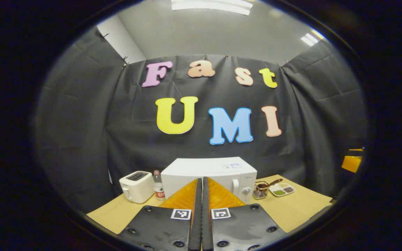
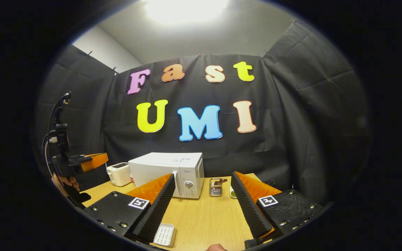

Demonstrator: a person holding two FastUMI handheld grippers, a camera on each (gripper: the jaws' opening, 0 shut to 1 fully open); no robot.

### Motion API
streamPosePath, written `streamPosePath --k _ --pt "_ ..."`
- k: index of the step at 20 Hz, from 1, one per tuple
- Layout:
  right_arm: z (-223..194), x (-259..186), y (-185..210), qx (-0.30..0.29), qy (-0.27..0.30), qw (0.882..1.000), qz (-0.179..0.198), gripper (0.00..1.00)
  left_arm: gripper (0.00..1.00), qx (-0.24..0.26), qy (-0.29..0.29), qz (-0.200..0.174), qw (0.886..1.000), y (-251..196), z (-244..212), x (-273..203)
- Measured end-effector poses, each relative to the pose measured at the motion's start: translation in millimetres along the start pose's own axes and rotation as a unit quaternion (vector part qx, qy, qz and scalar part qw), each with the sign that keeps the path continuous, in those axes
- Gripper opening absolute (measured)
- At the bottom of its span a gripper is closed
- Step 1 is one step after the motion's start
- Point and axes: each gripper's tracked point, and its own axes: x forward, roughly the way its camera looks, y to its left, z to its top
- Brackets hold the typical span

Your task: Open the microwave oven with the left hand, put the food in, and close the microwave oven.

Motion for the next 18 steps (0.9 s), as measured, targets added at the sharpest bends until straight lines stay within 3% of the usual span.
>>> streamPosePath --k 8,9,15,17,18 --pt "16 -19 21 -0.008 -0.017 1.000 -0.011 0.98 0.08 0.007 -0.018 0.004 1.000 19 14 -50" --pt "17 -19 24 -0.010 -0.019 1.000 -0.012 0.98 0.22 0.010 -0.018 0.004 1.000 22 15 -57" --pt "24 -31 46 -0.016 -0.030 0.999 -0.012 0.98 0.61 0.009 -0.019 0.017 1.000 48 18 -84" --pt "27 -34 55 -0.022 -0.035 0.999 -0.007 0.98 0.84 0.006 -0.021 0.025 0.999 57 16 -92" --pt "28 -34 59 -0.025 -0.035 0.999 -0.005 0.98 0.90 0.006 -0.022 0.029 0.999 60 15 -96"
